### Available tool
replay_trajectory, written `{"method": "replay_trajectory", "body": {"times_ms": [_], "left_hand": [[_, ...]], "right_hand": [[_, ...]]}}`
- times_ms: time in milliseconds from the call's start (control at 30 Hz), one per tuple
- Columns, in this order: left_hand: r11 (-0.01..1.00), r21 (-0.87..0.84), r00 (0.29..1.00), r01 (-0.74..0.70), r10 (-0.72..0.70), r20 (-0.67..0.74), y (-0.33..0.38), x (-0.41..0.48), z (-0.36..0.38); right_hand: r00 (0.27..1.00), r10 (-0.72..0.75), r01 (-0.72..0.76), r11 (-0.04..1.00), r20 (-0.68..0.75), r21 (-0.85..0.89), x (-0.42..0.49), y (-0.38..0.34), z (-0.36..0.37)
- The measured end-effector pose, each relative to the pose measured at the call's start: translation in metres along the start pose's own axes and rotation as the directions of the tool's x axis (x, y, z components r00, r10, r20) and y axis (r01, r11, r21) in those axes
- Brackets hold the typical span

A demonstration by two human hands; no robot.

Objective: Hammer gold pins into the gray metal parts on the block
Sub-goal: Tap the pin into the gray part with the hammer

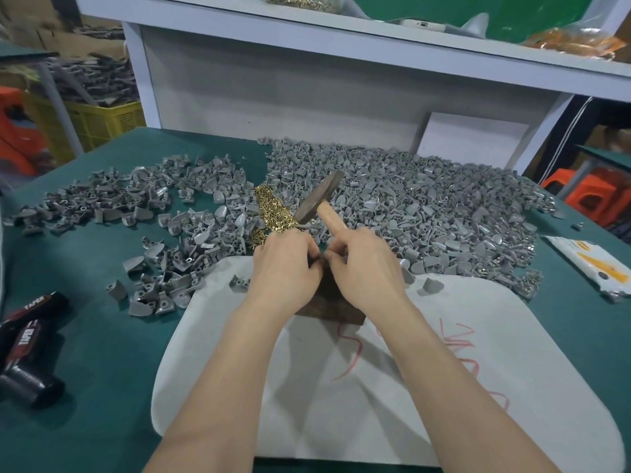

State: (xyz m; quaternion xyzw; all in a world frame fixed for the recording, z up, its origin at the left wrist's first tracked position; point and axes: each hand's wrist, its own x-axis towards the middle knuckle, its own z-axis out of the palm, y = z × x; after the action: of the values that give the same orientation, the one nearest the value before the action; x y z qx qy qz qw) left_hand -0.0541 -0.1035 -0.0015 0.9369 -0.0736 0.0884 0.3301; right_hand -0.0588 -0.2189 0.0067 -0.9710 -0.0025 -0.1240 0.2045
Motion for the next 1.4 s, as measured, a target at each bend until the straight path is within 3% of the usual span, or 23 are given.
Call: {"method": "replay_trajectory", "body": {"times_ms": [367, 500, 667, 833, 1000, 1067, 1133, 1200, 1333, 1400], "left_hand": [[1.0, -0.002, 1.0, -0.002, 0.002, 0.006, 0.001, 0.0, 0.0], [1.0, -0.008, 1.0, 0.003, -0.003, -0.003, -0.001, 0.0, 0.001], [1.0, 0.0, 1.0, -0.004, 0.004, 0.002, 0.0, 0.0, 0.002], [1.0, -0.003, 1.0, -0.004, 0.004, -0.004, 0.001, 0.0, 0.001], [0.998, -0.045, 0.999, -0.032, 0.031, -0.025, 0.0, -0.002, 0.001], [0.998, -0.059, 0.999, -0.019, 0.017, -0.028, 0.001, -0.002, 0.001], [0.998, -0.057, 1.0, 0.0, -0.001, -0.023, 0.001, -0.001, 0.0], [0.997, -0.075, 1.0, 0.003, -0.005, -0.023, 0.0, -0.001, 0.001], [0.994, -0.103, 0.999, -0.035, 0.031, -0.033, -0.002, 0.0, 0.005], [0.993, -0.118, 0.999, -0.02, 0.016, -0.033, -0.004, 0.002, 0.005]], "right_hand": [[0.999, -0.02, 0.019, 0.999, -0.033, -0.026, -0.001, 0.002, 0.004], [1.0, -0.003, 0.003, 0.998, -0.01, 0.071, 0.001, 0.008, 0.001], [0.992, -0.019, 0.058, 0.948, -0.127, 0.313, -0.004, 0.027, -0.024], [0.986, -0.04, 0.063, 0.987, -0.159, 0.146, -0.027, 0.042, -0.041], [0.936, -0.093, 0.138, 0.984, -0.338, 0.112, -0.044, 0.037, -0.049], [0.953, -0.142, 0.168, 0.983, -0.269, 0.075, -0.048, 0.037, -0.053], [0.985, -0.134, 0.131, 0.991, -0.113, -0.038, -0.051, 0.038, -0.055], [0.986, -0.128, 0.113, 0.984, -0.108, -0.14, -0.05, 0.04, -0.057], [0.865, -0.185, 0.261, 0.96, -0.466, 0.103, -0.054, 0.036, -0.058], [0.908, -0.243, 0.269, 0.963, -0.342, 0.032, -0.056, 0.033, -0.054]]}}
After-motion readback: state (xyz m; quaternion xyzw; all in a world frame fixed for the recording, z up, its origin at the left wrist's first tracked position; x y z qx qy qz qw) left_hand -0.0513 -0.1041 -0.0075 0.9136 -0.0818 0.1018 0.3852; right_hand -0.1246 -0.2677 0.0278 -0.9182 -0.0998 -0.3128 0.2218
